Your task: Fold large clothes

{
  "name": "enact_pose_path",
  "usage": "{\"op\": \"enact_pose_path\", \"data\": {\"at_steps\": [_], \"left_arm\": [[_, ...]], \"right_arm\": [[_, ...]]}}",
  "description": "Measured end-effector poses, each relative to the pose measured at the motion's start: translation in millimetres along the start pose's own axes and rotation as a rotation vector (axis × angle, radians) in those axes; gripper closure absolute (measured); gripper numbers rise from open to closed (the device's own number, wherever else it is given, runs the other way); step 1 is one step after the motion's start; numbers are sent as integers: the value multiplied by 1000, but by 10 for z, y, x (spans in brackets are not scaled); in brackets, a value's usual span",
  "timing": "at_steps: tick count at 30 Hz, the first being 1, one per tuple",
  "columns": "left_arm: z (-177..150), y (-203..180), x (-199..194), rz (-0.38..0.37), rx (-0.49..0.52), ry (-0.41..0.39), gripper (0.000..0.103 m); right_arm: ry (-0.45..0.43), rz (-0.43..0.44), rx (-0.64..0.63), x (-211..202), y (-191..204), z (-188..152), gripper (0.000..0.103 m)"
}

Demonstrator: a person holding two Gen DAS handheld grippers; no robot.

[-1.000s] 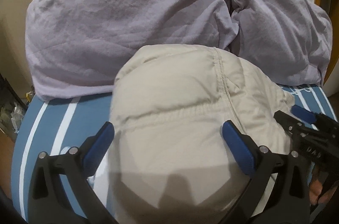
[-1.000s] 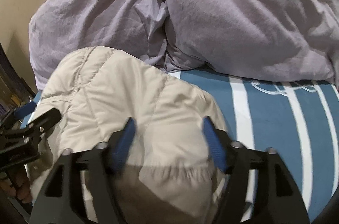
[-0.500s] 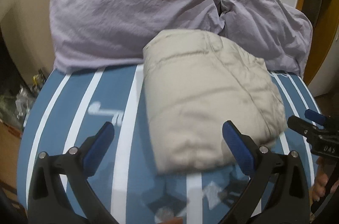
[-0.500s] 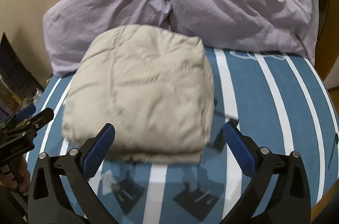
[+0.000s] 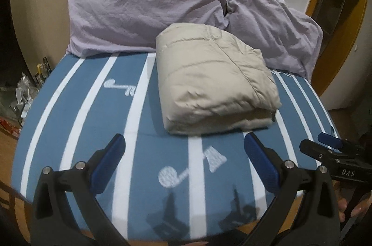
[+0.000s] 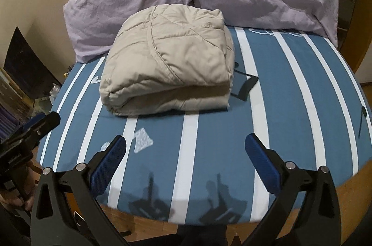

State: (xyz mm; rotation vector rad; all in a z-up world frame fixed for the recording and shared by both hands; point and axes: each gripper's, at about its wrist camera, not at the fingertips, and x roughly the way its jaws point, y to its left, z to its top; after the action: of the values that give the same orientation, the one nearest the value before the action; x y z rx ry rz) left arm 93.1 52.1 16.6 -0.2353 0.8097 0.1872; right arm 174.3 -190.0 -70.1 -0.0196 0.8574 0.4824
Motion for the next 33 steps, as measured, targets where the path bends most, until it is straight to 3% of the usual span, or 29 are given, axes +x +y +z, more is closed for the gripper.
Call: {"op": "enact_pose_path", "data": {"at_steps": [8, 33], "left_arm": [[-238, -102, -100, -7, 0, 9, 2], [-246, -92, -54, -32, -22, 14, 2]], "right_arm": [[-25, 8, -6, -124, 60, -175, 1], [-33, 24, 3, -109, 38, -173, 1]]}}
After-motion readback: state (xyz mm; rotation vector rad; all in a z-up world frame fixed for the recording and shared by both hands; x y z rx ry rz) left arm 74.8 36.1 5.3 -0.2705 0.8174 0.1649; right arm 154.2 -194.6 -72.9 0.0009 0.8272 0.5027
